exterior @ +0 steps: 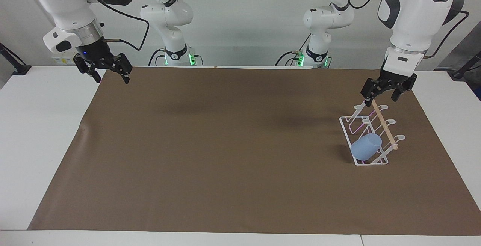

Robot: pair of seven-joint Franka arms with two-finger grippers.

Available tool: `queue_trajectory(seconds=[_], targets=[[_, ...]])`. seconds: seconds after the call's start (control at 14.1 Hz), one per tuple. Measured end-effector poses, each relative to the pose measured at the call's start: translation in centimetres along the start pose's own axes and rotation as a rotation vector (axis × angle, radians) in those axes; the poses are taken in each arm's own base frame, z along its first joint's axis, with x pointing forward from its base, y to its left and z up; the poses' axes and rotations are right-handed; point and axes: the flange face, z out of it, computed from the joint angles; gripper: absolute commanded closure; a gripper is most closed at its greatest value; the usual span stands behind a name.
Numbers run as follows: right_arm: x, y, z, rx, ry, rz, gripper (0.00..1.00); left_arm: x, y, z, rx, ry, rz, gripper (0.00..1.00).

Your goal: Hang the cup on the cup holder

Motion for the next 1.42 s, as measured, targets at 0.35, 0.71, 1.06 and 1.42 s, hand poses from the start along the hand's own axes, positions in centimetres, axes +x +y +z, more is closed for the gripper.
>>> queue_trajectory(seconds=[0.35, 0.71, 1.06, 1.42], targets=[[0.0, 0.0, 0.0, 0.000, 0.000, 0.000, 0.00, -2.0, -0.3, 0.2, -0.009, -0.147, 0.079, 0.00], [0.0, 0.0, 0.0, 0.000, 0.000, 0.000, 0.00, -1.7, -2.1, -1.3, -0.037, -0.139, 0.047, 0.00], [0.0, 0.0, 0.0, 0.000, 0.000, 0.000, 0.00, -2.0, -1.9, -1.6, -0.038, -0.137, 0.049, 0.00], [0.0, 0.0, 0.0, 0.000, 0.000, 0.000, 0.00, -2.4, -1.3, -2.0, -0.046, -0.148, 0.060, 0.00]])
